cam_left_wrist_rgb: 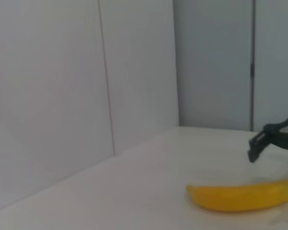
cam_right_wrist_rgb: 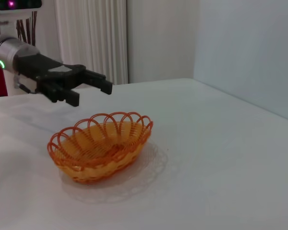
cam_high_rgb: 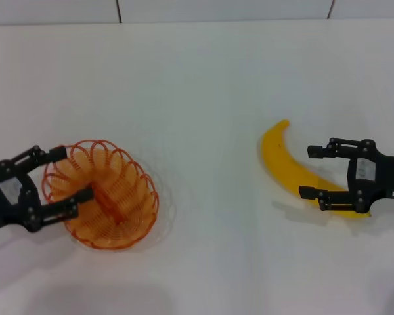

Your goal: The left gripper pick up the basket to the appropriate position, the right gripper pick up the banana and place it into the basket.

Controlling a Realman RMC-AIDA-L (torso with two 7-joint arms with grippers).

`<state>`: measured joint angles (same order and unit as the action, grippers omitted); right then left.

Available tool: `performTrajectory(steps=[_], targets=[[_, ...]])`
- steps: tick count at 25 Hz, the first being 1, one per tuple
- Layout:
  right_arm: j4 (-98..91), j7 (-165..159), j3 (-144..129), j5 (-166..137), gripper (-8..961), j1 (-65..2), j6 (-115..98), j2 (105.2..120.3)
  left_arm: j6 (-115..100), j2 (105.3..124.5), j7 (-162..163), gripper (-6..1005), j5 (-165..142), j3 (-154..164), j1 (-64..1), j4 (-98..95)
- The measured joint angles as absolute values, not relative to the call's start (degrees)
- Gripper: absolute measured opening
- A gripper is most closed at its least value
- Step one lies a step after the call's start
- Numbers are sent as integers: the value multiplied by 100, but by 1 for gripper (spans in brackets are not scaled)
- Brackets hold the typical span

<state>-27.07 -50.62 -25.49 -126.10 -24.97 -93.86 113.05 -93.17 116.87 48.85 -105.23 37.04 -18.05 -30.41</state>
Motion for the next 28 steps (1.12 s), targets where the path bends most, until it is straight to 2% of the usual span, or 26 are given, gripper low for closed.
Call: performTrajectory(steps=[6,9,10,11,12,14,28], targets=[[-2707,-5062,-2549,-12593,786,-2556,-9386,11315,-9213,11630,7022,860,-10879,3687,-2121,-4214],[-2707,-5066,-2549,-12592,786,-2593,-9387,11324,-9109,11593,8435,857,-11724,3664,-2574,-5042],[-2707,-5066,-2549,-12595,786,-2607,-9387,11330,-9090,11584,8938,857,-12402,3676,-2915,-5369],[-2707,-5066,-2550,-12602,786,-2623,-9386,11337,-9090,11584,8938,856,-12402,3676,-2915,-5369],[-2707,-5066,-2552,-12608,786,-2641,-9387,11342,-9101,11605,9222,855,-13359,3721,-3381,-5668],[-2707,-5067,-2557,-12612,786,-2699,-9387,11356,-9113,11652,9179,853,-13933,3842,-3631,-5814],[-2707,-5103,-2584,-12601,787,-2806,-9394,11391,-8442,11688,9299,840,-14729,5380,-4180,-5668]])
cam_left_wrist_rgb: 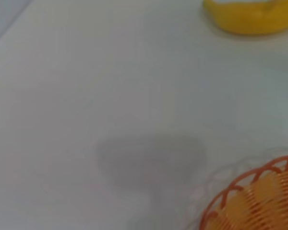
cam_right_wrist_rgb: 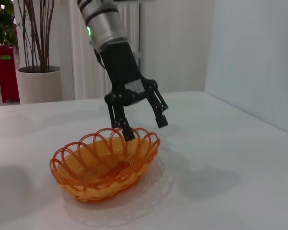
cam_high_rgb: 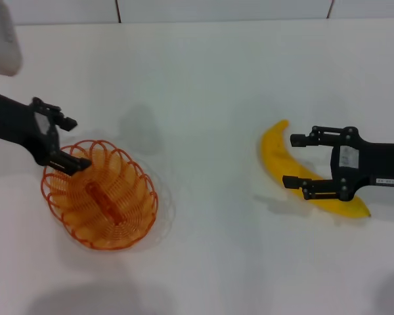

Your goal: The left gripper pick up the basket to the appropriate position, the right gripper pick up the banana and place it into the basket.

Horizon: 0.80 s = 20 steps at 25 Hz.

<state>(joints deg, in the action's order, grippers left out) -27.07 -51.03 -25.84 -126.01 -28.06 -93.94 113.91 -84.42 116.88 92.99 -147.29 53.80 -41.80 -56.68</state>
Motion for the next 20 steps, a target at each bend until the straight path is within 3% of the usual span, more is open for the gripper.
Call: performTrajectory(steps=[16,20], targets=[[-2707,-5124,-2584,-12593,787,-2804,-9394,11390,-7792,11702,9785,826,-14780,6132,-4383,-5351],[-2707,-5124,-2584,-12596,787,-2803,-9395,11390,-7671,11707,9890,745,-14766,6321,-4379,-5332]])
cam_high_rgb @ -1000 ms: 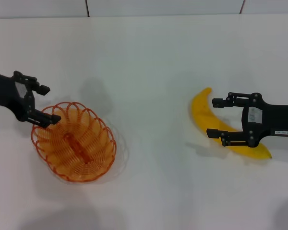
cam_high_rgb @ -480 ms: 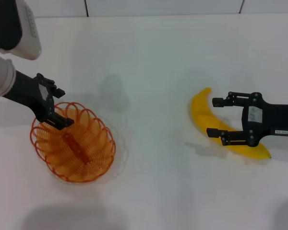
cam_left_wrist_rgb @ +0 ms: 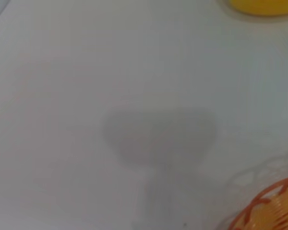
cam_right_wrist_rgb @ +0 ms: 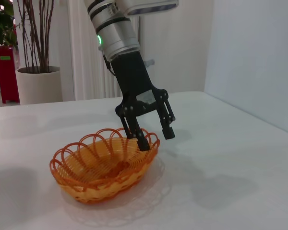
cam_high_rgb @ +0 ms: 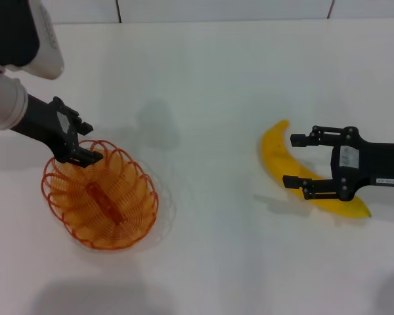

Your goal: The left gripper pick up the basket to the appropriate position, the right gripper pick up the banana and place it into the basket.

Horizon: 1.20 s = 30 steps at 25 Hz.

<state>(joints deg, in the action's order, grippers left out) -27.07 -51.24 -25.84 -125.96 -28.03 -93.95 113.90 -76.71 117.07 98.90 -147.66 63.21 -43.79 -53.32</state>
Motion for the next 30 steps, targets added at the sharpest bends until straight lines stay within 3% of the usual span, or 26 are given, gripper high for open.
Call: performTrajectory(steps=[7,18,21,30], targets=[[-2707,-5124,-2584,-12598,787,-2803,-9396,11390,-7602,11707,9974,604,-14750,6430,-4404,-5239],[-2707,-5124,-2584,-12586,787,-2798,-9396,11390,-7635,11707,9981,152,-14737,6436,-4414,-5238],[-2707,-5122,-2584,-12586,787,-2797,-9396,11390,-7657,11707,10001,88,-14737,6444,-4414,-5253],[-2707,-5123,-2569,-12586,786,-2768,-9412,11371,-7861,11707,10045,79,-14667,6509,-4389,-5417]])
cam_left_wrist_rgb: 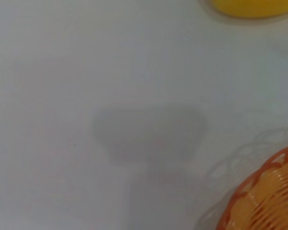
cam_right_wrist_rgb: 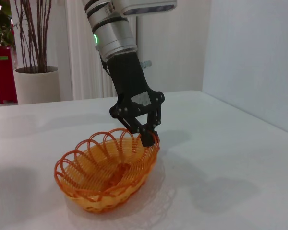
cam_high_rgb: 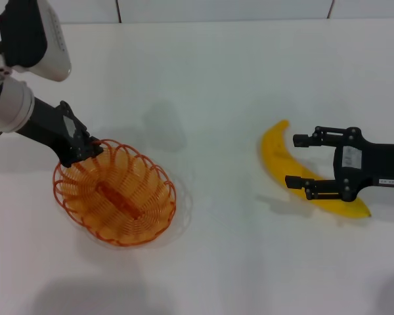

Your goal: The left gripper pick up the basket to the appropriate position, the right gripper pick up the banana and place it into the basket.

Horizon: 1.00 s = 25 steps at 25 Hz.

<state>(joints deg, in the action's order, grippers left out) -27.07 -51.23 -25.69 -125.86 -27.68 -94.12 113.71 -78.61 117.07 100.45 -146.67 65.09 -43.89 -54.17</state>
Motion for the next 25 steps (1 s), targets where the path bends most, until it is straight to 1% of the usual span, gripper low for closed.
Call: performTrajectory(steps=[20,25], targets=[[-2707,-5131,-2552,-12586,786,-2771,-9439,11364,-8121,11685,10185,67,-14452,6412,-4357,-5482],[-2707,-5132,-2539,-12583,786,-2749,-9439,11362,-8702,11678,10614,65,-14031,6019,-4146,-5925]])
